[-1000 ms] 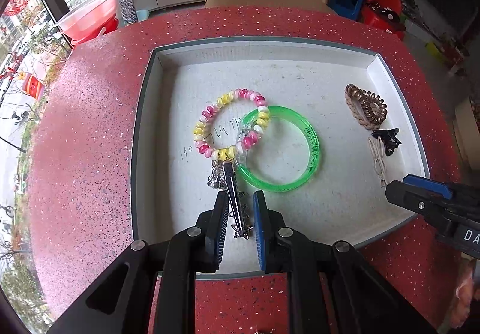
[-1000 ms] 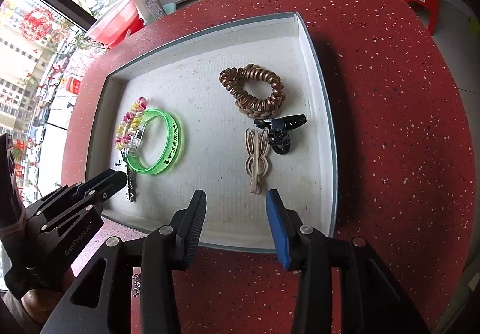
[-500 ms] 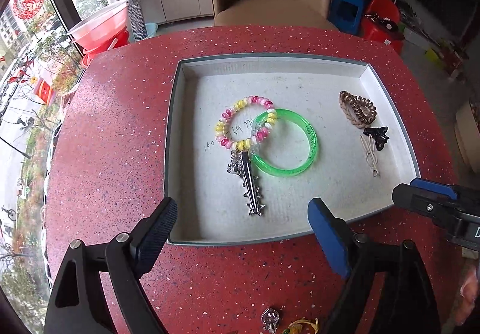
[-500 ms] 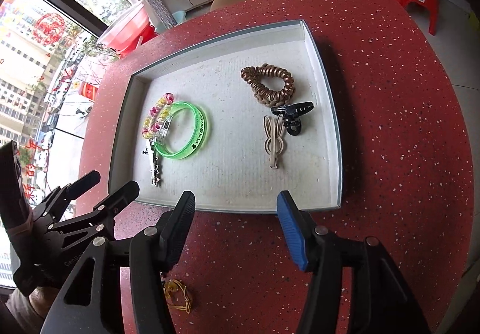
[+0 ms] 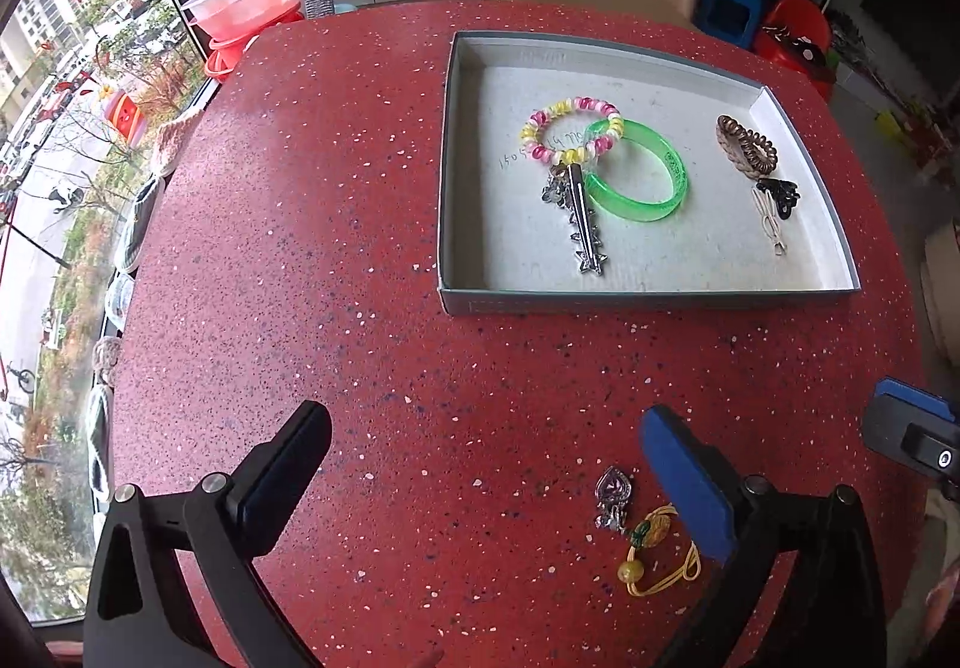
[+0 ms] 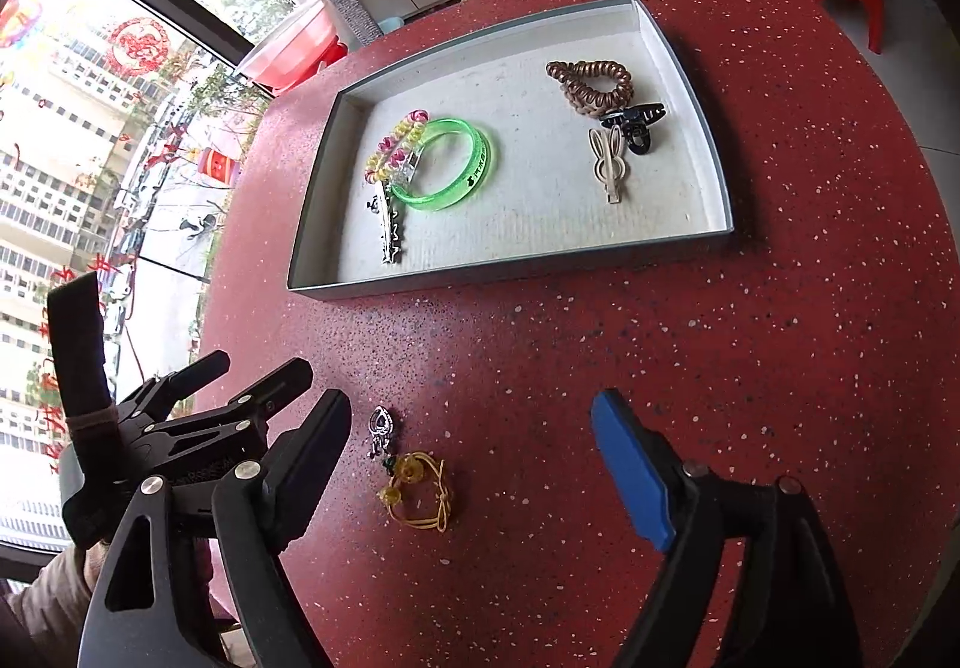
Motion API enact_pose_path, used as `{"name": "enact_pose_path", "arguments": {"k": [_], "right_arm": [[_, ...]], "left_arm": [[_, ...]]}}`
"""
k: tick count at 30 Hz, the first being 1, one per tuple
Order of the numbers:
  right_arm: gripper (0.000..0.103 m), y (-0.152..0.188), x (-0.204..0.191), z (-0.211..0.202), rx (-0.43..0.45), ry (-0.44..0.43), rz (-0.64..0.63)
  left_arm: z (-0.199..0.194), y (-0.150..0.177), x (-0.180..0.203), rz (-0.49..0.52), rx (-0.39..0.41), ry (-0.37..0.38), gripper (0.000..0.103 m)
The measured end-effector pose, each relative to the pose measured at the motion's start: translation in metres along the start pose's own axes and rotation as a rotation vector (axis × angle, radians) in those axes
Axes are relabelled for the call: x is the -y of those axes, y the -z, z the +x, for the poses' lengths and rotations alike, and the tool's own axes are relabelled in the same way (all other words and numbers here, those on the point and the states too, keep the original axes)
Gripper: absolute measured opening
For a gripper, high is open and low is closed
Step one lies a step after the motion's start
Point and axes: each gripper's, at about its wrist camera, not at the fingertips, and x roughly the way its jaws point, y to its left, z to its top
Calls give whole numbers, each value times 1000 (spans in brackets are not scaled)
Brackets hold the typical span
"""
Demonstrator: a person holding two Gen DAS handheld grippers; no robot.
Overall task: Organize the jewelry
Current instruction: 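Move both tools back from the tray toward the remaining jewelry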
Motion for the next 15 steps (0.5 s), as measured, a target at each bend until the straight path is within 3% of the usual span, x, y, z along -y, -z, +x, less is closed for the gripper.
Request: {"name": "enact_pose_path", "arguments": {"k": [2,6,10,15], "right_arm": [[103,10,-3,1,-2,4,-4],[103,29,-7,4,-8,-5,10],[103,40,-16,9,-32,53,-10],[103,57,-18,14,-77,116,-32]], "left_arm": [[-2,8,-4,20,-6,-10,103],[-8,21,-8,58,-9,-40,103],[-10,31,-19,48,3,-99,103],[-1,45,-30,46,-64,-71,103]]}}
